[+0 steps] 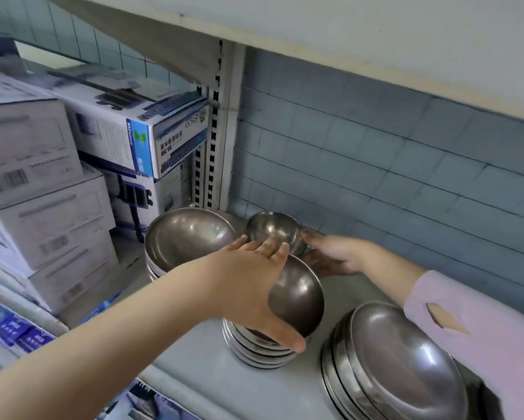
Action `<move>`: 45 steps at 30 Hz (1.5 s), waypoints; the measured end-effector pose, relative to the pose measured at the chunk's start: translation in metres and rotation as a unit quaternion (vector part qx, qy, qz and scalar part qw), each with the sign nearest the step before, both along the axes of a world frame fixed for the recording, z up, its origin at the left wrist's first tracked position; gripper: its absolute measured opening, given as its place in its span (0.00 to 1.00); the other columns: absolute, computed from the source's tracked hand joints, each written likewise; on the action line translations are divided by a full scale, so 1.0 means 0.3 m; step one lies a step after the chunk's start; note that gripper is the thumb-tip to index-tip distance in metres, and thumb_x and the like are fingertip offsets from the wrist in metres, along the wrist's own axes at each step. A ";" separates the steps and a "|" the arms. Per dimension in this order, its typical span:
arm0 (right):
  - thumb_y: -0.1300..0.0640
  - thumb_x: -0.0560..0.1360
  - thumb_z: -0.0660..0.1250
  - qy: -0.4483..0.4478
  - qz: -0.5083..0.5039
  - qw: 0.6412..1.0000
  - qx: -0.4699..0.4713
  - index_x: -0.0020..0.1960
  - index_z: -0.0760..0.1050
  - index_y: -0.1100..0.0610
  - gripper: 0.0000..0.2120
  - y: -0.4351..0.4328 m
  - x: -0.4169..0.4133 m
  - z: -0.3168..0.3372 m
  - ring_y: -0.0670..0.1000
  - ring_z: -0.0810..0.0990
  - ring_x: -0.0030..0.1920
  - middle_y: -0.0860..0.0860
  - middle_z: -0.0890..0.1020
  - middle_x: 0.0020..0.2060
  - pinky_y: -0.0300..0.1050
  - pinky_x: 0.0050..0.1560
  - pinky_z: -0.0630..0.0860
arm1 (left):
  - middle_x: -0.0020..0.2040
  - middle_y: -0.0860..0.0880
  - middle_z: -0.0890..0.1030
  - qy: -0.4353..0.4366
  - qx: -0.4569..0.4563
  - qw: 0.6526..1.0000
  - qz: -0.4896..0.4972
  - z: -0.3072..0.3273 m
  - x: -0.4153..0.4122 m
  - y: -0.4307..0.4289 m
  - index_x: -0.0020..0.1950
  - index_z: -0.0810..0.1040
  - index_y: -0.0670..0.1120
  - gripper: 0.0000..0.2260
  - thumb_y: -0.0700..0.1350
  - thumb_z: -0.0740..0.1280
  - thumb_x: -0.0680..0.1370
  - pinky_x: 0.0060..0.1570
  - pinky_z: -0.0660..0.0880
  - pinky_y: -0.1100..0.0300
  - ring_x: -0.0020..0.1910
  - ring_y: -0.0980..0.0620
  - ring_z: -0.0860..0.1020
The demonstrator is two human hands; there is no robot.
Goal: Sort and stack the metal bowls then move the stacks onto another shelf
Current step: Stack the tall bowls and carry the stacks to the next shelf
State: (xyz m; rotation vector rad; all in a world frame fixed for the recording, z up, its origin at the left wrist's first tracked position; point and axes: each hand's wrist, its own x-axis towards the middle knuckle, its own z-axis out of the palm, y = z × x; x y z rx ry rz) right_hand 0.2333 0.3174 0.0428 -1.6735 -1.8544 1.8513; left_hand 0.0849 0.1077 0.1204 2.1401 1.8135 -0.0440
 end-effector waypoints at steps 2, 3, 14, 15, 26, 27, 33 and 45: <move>0.44 0.84 0.52 0.012 -0.014 1.000 0.000 0.66 0.68 0.49 0.15 0.001 -0.003 -0.005 0.55 0.81 0.44 0.58 0.83 0.45 0.55 0.61 0.72 | 0.79 0.52 0.38 0.000 -0.001 1.000 -0.003 -0.002 -0.001 -0.002 0.78 0.35 0.50 0.57 0.74 0.65 0.64 0.63 0.34 0.61 0.77 0.52 0.40; 0.45 0.85 0.53 0.015 -0.018 1.000 0.004 0.69 0.67 0.49 0.16 0.003 -0.006 -0.003 0.56 0.81 0.44 0.58 0.82 0.45 0.55 0.62 0.72 | 0.79 0.52 0.38 0.000 0.000 1.000 -0.003 -0.001 0.000 -0.004 0.78 0.36 0.50 0.57 0.74 0.65 0.64 0.63 0.35 0.61 0.77 0.52 0.40; 0.51 0.86 0.52 0.054 -0.084 0.993 0.066 0.65 0.67 0.49 0.10 -0.063 0.093 0.171 0.54 0.78 0.40 0.59 0.77 0.41 0.45 0.45 0.75 | 0.77 0.55 0.35 -0.029 0.013 0.999 0.015 -0.014 -0.009 -0.019 0.78 0.35 0.53 0.57 0.75 0.65 0.62 0.69 0.37 0.58 0.77 0.54 0.38; 0.52 0.86 0.52 0.076 -0.096 0.990 0.071 0.62 0.68 0.49 0.08 -0.086 0.124 0.202 0.54 0.77 0.40 0.59 0.77 0.40 0.44 0.44 0.75 | 0.77 0.55 0.34 -0.043 0.018 0.999 0.024 -0.015 -0.010 -0.023 0.77 0.33 0.53 0.58 0.76 0.64 0.62 0.70 0.37 0.58 0.76 0.54 0.37; 0.51 0.83 0.58 0.242 -0.173 0.951 0.091 0.59 0.73 0.54 0.10 -0.489 0.587 0.411 0.54 0.80 0.38 0.58 0.82 0.36 0.47 0.47 0.77 | 0.72 0.57 0.69 -0.344 0.212 0.913 0.055 0.081 0.288 -0.017 0.77 0.55 0.54 0.46 0.66 0.70 0.64 0.64 0.63 0.72 0.66 0.62 0.70; 0.49 0.83 0.57 0.244 -0.179 0.948 0.102 0.60 0.72 0.56 0.12 -0.520 0.633 0.416 0.53 0.80 0.37 0.58 0.82 0.37 0.46 0.46 0.78 | 0.65 0.62 0.75 -0.371 0.214 0.903 0.032 0.081 0.331 -0.021 0.74 0.62 0.57 0.40 0.65 0.70 0.65 0.64 0.68 0.70 0.60 0.68 0.73; 0.28 0.65 0.67 0.198 -0.177 0.937 0.227 0.59 0.76 0.58 0.38 -0.719 0.981 0.468 0.53 0.81 0.43 0.54 0.82 0.43 0.49 0.52 0.79 | 0.57 0.62 0.80 -0.460 0.170 0.870 -0.043 0.087 0.660 -0.067 0.66 0.71 0.54 0.30 0.62 0.68 0.66 0.57 0.73 0.69 0.57 0.68 0.76; 0.35 0.53 0.80 0.066 -0.190 0.876 0.439 0.61 0.76 0.37 0.37 -0.825 1.652 0.415 0.41 0.79 0.62 0.37 0.83 0.58 0.53 0.69 0.73 | 0.62 0.67 0.75 -0.517 0.142 0.842 -0.060 0.001 1.359 -0.074 0.68 0.68 0.62 0.24 0.60 0.69 0.73 0.64 0.68 0.64 0.65 0.66 0.70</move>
